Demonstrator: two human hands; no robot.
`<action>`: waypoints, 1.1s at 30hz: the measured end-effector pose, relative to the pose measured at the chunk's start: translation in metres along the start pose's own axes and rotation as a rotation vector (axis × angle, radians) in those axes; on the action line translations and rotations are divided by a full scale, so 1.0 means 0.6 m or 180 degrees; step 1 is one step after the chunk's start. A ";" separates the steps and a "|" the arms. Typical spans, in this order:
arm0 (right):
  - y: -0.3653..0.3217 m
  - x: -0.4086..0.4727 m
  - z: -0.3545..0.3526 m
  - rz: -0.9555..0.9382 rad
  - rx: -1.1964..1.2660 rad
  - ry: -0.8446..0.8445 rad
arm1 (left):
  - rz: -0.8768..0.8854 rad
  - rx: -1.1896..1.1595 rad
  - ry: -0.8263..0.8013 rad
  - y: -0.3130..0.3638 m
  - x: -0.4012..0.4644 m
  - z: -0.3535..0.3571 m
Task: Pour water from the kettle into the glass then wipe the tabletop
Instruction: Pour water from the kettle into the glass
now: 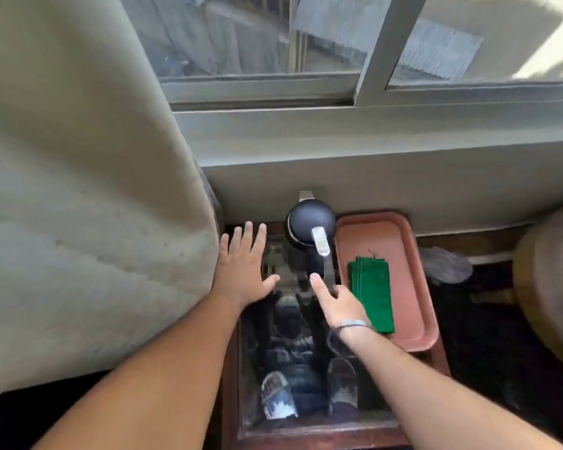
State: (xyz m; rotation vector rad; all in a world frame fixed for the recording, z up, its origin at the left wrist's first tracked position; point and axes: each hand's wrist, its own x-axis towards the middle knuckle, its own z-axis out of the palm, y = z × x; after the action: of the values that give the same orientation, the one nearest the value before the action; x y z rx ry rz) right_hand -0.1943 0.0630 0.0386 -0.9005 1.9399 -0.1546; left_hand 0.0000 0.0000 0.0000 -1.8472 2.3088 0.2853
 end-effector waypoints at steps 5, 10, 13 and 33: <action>-0.051 0.077 0.049 -0.0077 0.0726 0.0439 | -0.0635 -0.1030 -0.0214 -0.001 0.102 0.075; -0.089 0.131 0.076 0.0551 0.1513 0.0834 | -0.1070 -0.1779 -0.0241 0.000 0.160 0.126; -0.094 0.149 0.084 0.0802 0.1891 0.0982 | -0.1218 -0.1951 -0.0057 -0.004 0.178 0.150; -0.097 0.187 0.083 0.0180 0.2172 0.0977 | -0.1963 -0.3563 0.0732 -0.032 0.134 0.206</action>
State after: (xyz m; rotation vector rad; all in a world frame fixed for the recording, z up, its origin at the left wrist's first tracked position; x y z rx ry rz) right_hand -0.1537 -0.0387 -0.0416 -0.3769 1.9776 -0.9041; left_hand 0.0029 -0.0486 -0.1406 -3.0585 1.5801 1.5433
